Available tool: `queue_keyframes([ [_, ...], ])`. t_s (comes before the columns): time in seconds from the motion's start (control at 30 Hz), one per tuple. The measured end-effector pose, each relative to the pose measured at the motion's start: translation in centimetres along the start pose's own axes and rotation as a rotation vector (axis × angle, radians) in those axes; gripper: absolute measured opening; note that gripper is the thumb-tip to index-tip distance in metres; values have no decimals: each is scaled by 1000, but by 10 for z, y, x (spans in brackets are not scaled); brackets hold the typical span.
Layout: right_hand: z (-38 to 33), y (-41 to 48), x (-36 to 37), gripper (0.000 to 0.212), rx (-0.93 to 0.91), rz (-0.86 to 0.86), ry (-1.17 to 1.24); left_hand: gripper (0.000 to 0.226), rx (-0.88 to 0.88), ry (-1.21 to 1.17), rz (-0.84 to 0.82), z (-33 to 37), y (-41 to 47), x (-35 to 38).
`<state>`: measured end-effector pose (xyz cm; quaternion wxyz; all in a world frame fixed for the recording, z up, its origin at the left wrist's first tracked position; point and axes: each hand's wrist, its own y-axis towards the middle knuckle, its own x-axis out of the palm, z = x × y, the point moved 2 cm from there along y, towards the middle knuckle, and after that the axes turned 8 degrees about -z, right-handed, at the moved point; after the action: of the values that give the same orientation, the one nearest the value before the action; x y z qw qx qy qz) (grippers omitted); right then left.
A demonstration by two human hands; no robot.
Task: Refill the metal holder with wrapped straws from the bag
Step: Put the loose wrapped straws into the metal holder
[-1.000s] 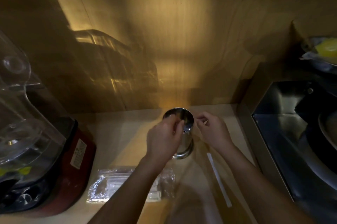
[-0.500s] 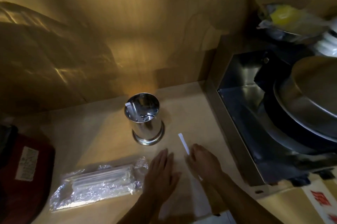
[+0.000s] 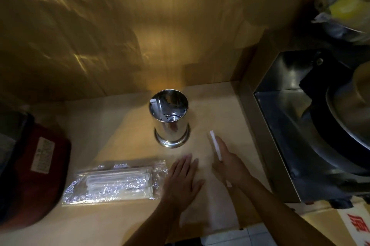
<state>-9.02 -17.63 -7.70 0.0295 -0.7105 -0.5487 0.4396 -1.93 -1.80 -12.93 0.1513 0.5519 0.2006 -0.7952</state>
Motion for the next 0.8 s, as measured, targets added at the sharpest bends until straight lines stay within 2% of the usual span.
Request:
queue_keyframes([
  [0.13,-16,7,-20,75,-108,121,307,55,3,5,6,-2,-1,0],
  [0.23,-37,7,-44,46,-94,192,586,54,0,16,7,-2,-1,2],
  [0.3,-57,-3,-63,33,-176,142,865,54,-3,13,8,-2,-1,3],
  [0.37,-82,-16,-80,35,-344,51,1054,54,-4,4,9,-2,-2,3],
  [0.43,-102,-25,-95,29,-446,54,1045,53,-2,3,11,-3,-2,2],
  [0.5,-119,-29,-104,10,-454,137,934,52,-1,2,18,-4,-4,2],
  [0.63,-142,-33,-106,21,-494,293,760,50,1,-2,14,-4,-6,0],
  [0.8,-160,-16,-92,17,-510,401,538,50,6,-2,30,-3,-6,0],
])
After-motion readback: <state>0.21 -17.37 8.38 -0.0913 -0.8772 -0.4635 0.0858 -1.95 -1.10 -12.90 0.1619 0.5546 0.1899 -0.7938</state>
